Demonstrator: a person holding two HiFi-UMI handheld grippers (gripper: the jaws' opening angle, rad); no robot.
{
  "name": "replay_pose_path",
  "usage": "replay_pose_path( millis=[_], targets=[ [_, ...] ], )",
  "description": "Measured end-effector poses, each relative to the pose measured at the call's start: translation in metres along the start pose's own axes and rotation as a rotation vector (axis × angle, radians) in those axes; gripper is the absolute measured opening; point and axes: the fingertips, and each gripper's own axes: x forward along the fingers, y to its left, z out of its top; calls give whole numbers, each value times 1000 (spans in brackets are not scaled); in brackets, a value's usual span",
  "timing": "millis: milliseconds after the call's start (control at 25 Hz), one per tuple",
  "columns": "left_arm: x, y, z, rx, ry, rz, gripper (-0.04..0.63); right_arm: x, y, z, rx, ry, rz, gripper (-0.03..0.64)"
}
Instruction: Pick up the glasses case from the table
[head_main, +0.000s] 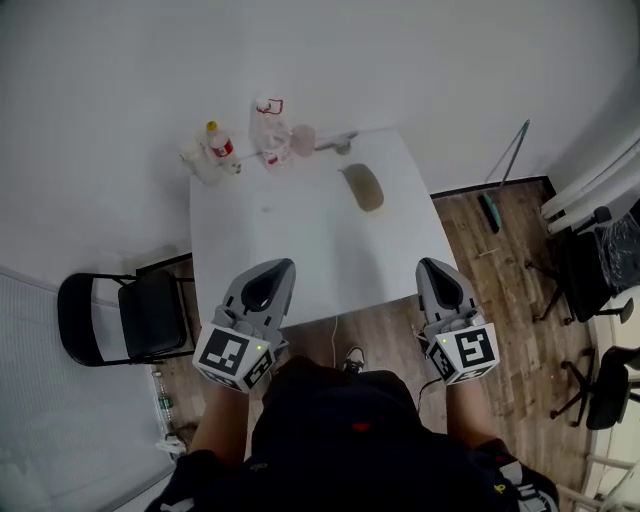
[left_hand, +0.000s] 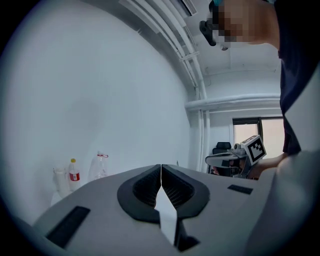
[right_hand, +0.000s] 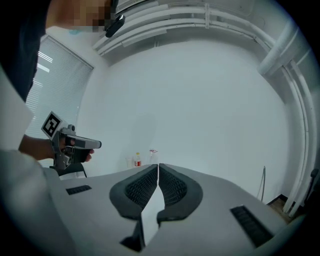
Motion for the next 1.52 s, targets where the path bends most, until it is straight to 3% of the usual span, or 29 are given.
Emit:
replay_pose_path(
  millis=[200,400,600,640,680,720,1000,1200,1520],
  targets=[
    [23,-1,-6,5,37,42,23,32,-43,-12,1,26,12,23],
    [36,15,-12,-8,53,54,23,81,-47,-47,-22,157,78,25],
    [42,40,-9,-42,49,51,23,125,-56,-72,-11,220,25,26],
    [44,45,-7,-38,50,52,23,135,-58,-78,-11,241,24,57],
    [45,50,-6,-35,52,52,23,146,-59,-86,-11,266,27,158],
    [46,56,-7,-36,54,53,23,158,-61,-94,-16,290,28,217],
    [47,93,-29,-81,88,77,23,250,-84,-177,-6,489,17,330],
    [40,114,-47,-119,120,121,23,306,-102,-229,-8,622,-1,377],
    [25,144,-59,-141,143,183,23,353,-117,-284,-10,810,-43,385]
  ],
)
